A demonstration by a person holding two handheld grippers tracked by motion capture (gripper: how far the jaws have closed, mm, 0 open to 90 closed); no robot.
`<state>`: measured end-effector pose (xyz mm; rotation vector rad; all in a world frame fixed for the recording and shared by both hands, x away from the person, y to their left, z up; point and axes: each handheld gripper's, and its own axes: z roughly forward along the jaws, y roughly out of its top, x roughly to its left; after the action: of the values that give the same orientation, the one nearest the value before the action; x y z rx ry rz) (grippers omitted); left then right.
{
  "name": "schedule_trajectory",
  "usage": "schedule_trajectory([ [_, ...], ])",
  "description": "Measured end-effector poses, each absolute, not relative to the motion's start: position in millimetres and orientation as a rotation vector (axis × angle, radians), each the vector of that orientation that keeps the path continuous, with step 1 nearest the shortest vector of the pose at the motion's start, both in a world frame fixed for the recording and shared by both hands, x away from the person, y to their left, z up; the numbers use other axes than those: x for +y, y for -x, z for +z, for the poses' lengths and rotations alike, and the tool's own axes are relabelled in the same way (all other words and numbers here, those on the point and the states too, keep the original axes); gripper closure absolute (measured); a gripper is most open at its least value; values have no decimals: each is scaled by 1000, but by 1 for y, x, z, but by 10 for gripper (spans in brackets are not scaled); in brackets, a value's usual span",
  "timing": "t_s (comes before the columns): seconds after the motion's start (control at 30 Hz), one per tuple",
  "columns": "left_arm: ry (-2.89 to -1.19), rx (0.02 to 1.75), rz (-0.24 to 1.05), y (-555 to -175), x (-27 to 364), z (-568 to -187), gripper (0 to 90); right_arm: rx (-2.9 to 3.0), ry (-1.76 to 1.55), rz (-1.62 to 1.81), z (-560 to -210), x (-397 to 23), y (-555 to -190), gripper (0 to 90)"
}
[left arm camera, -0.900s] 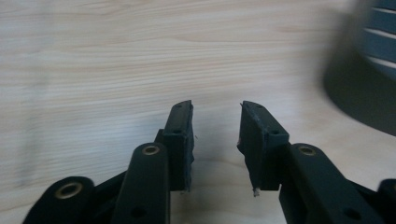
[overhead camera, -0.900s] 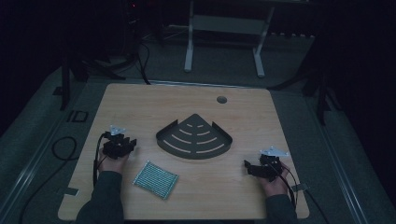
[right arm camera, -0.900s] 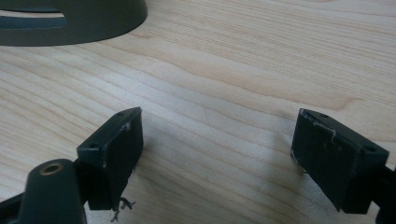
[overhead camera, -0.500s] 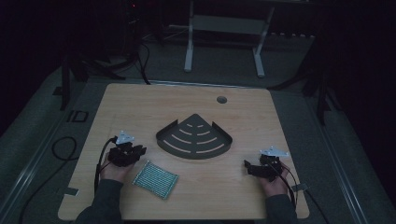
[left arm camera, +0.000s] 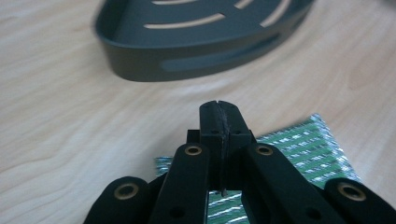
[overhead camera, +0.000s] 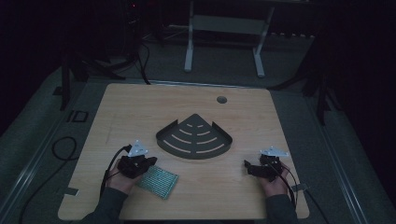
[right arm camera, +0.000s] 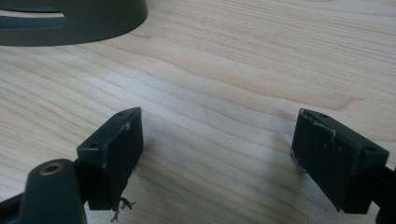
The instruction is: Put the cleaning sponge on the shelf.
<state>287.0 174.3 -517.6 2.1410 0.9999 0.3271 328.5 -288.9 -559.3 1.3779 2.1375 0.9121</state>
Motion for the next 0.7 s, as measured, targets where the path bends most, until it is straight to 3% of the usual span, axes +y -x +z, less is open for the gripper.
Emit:
schedule_trajectory([
  [0.33, -2241, 925, 262, -281, 157, -528, 900, 2137, -1378, 913, -559, -289, -329, 162],
  [0.7, -2243, 1026, 310, -291, 168, -532, 900, 2138, -1378, 913, -559, -289, -329, 162],
])
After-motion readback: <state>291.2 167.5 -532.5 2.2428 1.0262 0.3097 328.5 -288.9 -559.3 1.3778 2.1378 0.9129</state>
